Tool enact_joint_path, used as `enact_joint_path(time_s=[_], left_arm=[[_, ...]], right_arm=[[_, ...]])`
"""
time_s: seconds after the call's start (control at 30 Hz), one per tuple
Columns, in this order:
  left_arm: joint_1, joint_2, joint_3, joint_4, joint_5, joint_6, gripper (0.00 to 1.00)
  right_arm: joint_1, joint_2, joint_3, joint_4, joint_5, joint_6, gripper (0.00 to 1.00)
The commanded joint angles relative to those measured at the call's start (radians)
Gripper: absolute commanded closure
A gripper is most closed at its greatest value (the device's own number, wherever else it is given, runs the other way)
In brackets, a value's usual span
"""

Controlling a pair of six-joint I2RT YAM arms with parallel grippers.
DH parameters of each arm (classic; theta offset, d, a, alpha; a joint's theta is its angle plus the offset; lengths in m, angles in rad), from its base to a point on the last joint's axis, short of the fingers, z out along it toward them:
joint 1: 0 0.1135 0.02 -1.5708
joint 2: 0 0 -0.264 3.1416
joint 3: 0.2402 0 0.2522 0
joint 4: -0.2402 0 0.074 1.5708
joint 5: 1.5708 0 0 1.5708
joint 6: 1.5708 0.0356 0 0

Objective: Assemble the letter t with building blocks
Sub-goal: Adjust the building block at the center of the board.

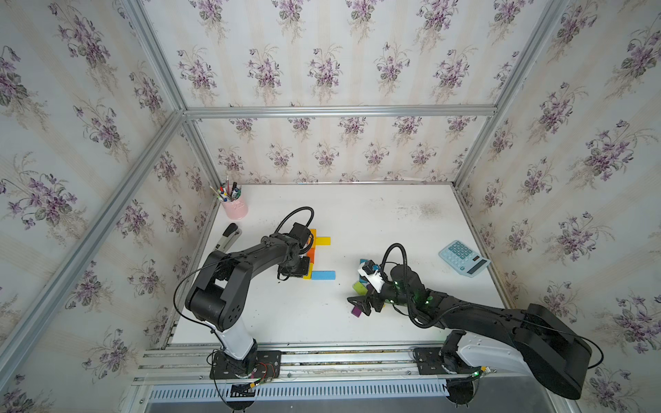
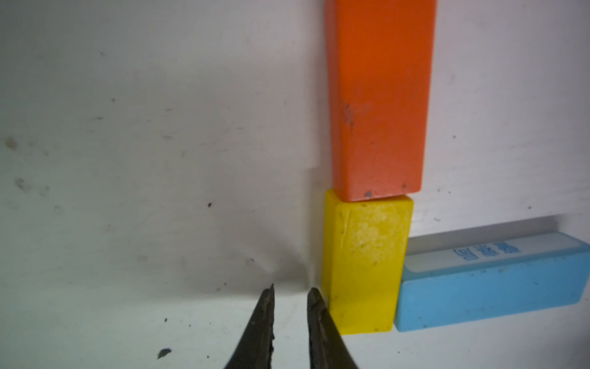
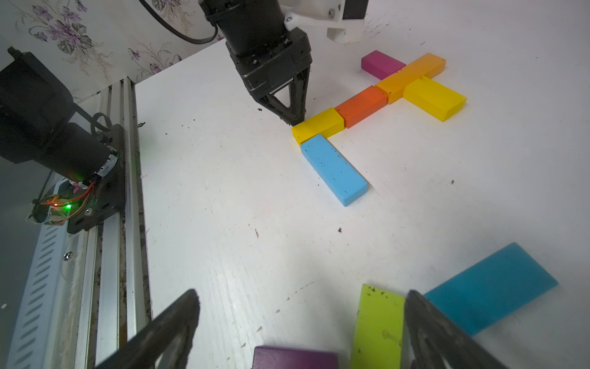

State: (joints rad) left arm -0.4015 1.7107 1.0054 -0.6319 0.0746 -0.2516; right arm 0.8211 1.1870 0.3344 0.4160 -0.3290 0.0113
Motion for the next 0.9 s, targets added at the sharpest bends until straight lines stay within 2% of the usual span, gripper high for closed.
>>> enact_joint_path(time_s=[0.0, 0.87], left_arm=[[0.001, 0.003, 0.007, -0.012, 0.009, -0.003, 0.77], [0.001, 0.009, 0.024, -0.032, 0.030, -0.002, 0.74]], right_arm=[[0.001, 0.008, 0.009, 0.007, -0.001, -0.008, 0.01], [0.001, 0.026, 0.019, 0.000, -0.002, -0.011, 0.01]])
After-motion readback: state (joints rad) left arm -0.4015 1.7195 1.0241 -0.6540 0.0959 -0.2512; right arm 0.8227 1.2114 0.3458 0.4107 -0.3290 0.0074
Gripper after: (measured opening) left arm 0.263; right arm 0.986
